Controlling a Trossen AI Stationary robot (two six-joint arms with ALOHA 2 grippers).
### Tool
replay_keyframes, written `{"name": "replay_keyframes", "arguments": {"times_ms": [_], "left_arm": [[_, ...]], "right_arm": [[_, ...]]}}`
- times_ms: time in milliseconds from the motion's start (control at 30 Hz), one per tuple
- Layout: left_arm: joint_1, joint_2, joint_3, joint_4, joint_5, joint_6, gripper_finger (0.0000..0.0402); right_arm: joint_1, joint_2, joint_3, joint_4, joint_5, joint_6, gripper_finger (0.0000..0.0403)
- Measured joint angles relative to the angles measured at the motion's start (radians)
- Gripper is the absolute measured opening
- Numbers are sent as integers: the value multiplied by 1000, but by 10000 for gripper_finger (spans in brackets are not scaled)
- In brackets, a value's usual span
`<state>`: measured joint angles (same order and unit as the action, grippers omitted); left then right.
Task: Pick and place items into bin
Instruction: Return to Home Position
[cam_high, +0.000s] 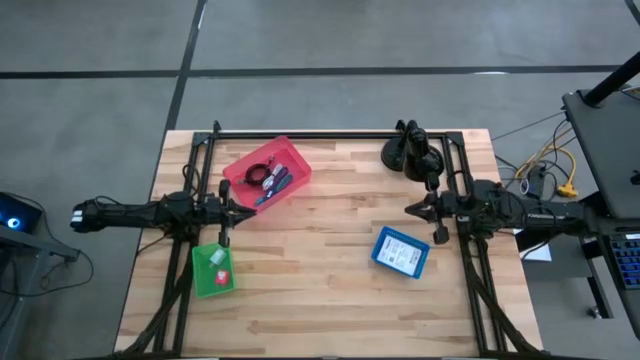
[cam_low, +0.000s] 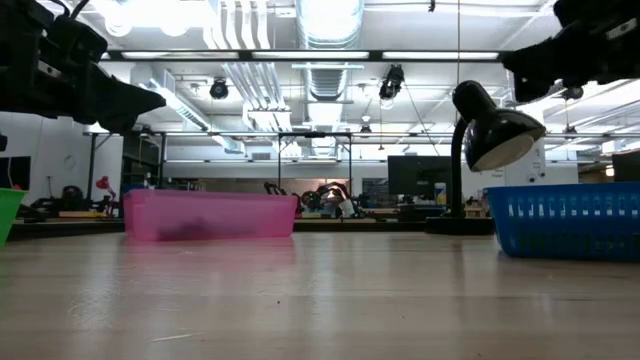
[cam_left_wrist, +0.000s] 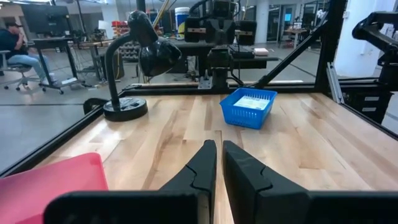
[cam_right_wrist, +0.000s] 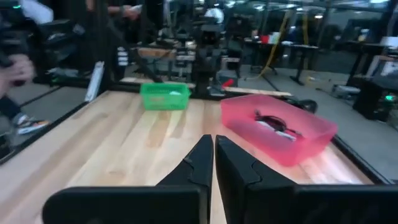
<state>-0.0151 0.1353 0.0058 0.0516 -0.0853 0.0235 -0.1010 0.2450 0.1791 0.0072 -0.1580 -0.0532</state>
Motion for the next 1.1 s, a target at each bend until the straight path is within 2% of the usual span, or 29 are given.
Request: {"name": "replay_keyframes", "arguments": {"times_ms": [100,300,533,1100], "left_arm": [[0,3,0,0,0,0,12],[0,6,-1,0,0,-9,12],[0,6,-1,-11,0,-14,12],[0,1,-1,-16,2,-16,12]], "right_arm": [[42,-26,-21,-31,0,-7,8],[130,-129,-120,82,9,-44,8],[168,-244,-151,-43,105,2,8],[168,-235,-168,-6,162,-14,8]]}}
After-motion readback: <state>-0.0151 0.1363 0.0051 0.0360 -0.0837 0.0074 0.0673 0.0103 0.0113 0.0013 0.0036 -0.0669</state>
